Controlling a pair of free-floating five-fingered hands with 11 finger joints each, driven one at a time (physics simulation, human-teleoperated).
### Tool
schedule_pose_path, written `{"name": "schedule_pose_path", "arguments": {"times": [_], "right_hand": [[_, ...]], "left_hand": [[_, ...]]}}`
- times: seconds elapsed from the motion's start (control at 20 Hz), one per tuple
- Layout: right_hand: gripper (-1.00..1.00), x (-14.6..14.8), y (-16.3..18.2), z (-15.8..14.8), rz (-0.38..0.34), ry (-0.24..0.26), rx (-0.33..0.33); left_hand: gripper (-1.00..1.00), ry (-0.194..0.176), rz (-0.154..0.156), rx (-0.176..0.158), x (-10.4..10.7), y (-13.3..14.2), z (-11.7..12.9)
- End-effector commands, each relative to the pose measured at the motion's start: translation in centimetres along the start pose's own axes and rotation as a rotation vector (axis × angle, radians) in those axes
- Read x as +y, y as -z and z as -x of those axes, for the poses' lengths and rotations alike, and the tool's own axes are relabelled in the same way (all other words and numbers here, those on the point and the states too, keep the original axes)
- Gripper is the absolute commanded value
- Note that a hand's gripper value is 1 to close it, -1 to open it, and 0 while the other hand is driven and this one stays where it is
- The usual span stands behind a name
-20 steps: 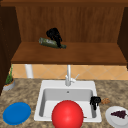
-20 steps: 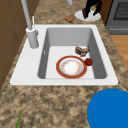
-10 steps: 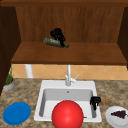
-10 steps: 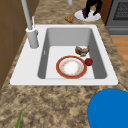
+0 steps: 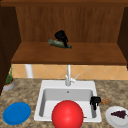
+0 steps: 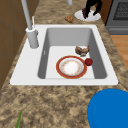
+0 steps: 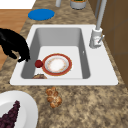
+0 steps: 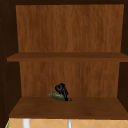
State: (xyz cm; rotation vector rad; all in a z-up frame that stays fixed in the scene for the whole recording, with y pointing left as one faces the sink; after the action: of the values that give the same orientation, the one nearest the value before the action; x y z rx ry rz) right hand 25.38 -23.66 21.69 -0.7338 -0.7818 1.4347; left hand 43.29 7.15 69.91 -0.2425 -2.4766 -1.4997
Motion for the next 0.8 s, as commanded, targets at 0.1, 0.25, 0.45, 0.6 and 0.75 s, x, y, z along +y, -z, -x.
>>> {"name": "schedule_pose_path", "arguments": {"times": [0.1,0.25,0.45,0.6,0.75], "right_hand": [[0.00,0.0,0.0,0.0,0.000,0.000,0.000],[0.00,0.0,0.0,0.0,0.000,0.000,0.000],[0.00,0.0,0.0,0.0,0.000,0.000,0.000],[0.00,0.0,0.0,0.0,0.000,0.000,0.000],[0.00,0.0,0.0,0.0,0.000,0.000,0.000]], "left_hand": [[1.00,0.001,-0.001,-0.029,-1.8,0.6,4.7],[1.00,-0.002,-0.003,-0.044,-2.8,0.7,6.7],[1.00,-0.009,-0.005,-0.060,-4.0,0.8,9.0],[1.00,-0.011,-0.015,-0.051,-4.5,0.5,11.4],[1.00,-0.012,-0.005,-0.056,-5.4,0.3,13.6]]}}
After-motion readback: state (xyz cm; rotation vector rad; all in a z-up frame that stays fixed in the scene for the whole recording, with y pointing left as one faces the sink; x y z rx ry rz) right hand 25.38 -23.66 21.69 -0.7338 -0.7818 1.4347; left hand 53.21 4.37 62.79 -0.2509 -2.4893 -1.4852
